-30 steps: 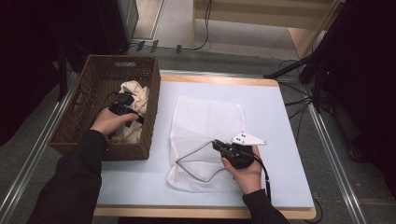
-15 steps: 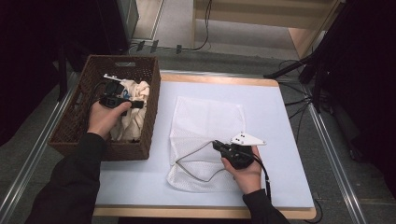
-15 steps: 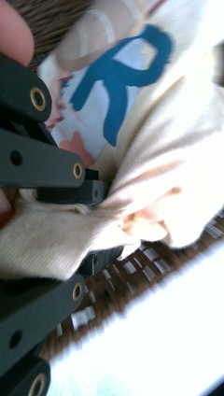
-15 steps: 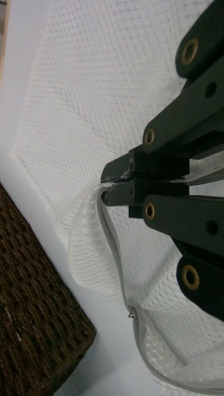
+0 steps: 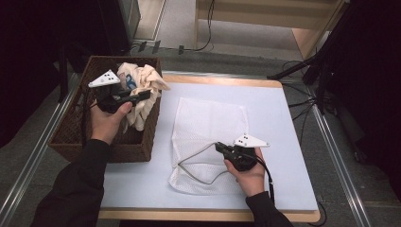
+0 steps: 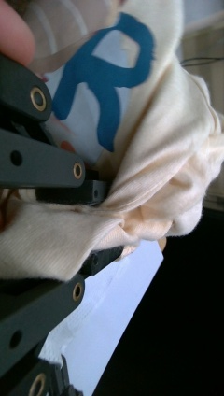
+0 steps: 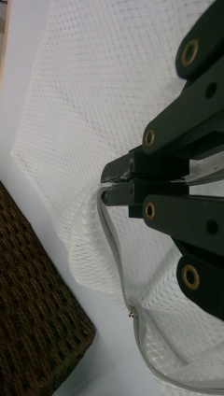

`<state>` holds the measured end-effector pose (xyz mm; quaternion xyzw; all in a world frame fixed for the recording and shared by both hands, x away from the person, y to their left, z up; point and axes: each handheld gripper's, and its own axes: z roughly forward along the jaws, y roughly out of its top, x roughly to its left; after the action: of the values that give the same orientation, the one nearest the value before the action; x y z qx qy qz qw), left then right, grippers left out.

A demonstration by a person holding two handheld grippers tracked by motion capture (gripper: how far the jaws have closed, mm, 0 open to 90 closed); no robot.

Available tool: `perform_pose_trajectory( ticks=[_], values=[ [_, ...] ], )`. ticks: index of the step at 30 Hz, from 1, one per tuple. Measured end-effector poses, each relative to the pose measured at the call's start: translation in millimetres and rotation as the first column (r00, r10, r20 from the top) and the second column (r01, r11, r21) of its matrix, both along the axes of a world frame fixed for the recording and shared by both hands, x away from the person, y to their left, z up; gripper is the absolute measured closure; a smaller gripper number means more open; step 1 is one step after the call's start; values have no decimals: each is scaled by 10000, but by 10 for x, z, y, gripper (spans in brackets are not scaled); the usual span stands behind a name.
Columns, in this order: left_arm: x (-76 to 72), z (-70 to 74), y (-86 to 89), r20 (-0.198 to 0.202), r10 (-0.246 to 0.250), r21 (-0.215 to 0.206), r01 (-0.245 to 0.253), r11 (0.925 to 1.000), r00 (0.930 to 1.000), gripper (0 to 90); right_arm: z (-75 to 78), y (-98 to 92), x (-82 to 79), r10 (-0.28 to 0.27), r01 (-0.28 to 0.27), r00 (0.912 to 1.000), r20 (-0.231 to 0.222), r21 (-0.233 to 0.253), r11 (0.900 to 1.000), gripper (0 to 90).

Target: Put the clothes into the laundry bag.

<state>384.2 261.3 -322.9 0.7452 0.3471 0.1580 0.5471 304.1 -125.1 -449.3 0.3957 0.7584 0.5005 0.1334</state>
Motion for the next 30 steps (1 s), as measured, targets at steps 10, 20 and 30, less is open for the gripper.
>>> perform_pose_trajectory(
  ticks=[10, 20, 30],
  values=[
    [-205, 54, -378, 193, -1170, -1383, 1186, 9833, 9929, 753, 5, -11, 0, -15, 15, 10000, -8, 12, 10000, 890],
    [-481, 16, -669, 134, -1866, -1374, 1867, 9728, 9823, 755, 9, -34, 2, -75, 75, 10000, 41, 64, 10000, 890],
    [-720, -164, -757, -162, -2244, -1538, 2194, 9634, 9744, 754, 13, -30, -1, -93, 93, 10000, 35, 53, 9999, 890]
  ],
)
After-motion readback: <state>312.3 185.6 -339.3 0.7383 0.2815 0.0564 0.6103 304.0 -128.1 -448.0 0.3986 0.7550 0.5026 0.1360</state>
